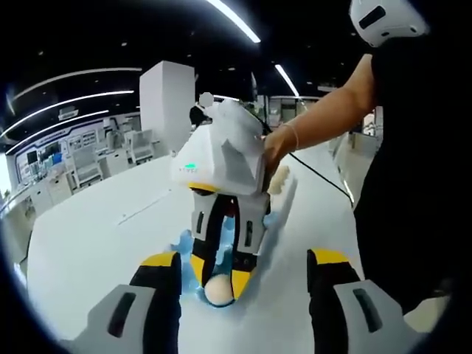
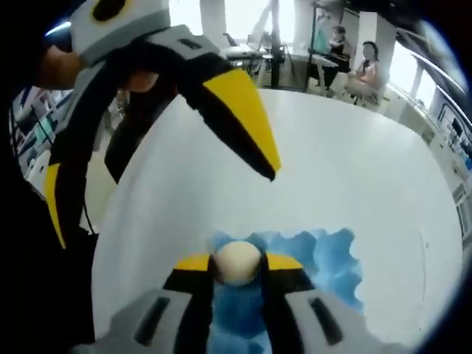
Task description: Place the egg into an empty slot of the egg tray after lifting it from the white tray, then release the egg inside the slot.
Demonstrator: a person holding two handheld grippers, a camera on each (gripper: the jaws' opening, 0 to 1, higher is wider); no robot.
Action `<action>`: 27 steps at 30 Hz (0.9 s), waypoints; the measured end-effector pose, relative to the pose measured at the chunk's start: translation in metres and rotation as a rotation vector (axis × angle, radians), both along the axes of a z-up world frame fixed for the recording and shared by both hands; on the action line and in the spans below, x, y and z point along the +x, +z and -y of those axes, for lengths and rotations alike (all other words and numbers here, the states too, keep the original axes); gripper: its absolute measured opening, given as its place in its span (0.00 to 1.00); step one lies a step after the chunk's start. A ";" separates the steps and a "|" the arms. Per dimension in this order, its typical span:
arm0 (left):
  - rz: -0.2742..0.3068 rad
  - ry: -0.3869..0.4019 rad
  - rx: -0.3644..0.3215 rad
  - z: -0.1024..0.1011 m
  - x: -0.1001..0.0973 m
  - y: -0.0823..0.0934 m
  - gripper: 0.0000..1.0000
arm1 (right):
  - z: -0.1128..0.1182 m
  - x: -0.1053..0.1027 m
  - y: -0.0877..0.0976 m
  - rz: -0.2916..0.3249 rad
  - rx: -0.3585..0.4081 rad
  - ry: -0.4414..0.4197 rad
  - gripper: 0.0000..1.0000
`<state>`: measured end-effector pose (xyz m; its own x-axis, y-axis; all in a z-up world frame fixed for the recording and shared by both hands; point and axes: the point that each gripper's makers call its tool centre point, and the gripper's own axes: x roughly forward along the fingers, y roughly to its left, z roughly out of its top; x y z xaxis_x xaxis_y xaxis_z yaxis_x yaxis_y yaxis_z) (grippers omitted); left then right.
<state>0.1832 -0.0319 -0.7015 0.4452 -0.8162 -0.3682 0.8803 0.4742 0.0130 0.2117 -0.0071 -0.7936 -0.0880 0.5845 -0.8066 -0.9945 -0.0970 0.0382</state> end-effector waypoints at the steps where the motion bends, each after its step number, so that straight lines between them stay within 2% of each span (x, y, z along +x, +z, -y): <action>1: 0.000 -0.001 -0.001 0.001 0.000 0.000 0.70 | 0.000 0.000 0.000 0.001 0.001 0.001 0.25; 5: 0.003 -0.004 0.001 0.002 0.000 0.001 0.69 | 0.001 -0.001 0.000 0.006 0.016 0.010 0.26; 8: 0.002 -0.006 -0.002 0.003 -0.001 0.002 0.69 | 0.002 -0.002 -0.001 0.044 0.042 0.055 0.26; 11: 0.000 -0.007 -0.001 0.005 -0.002 0.002 0.69 | 0.004 -0.003 0.001 0.016 0.045 0.032 0.27; 17: -0.001 -0.011 0.004 0.007 -0.001 0.002 0.69 | 0.011 -0.004 0.007 0.007 0.064 0.030 0.27; 27: 0.007 -0.020 0.009 0.009 0.001 0.003 0.69 | 0.039 -0.002 0.019 -0.007 0.129 -0.021 0.27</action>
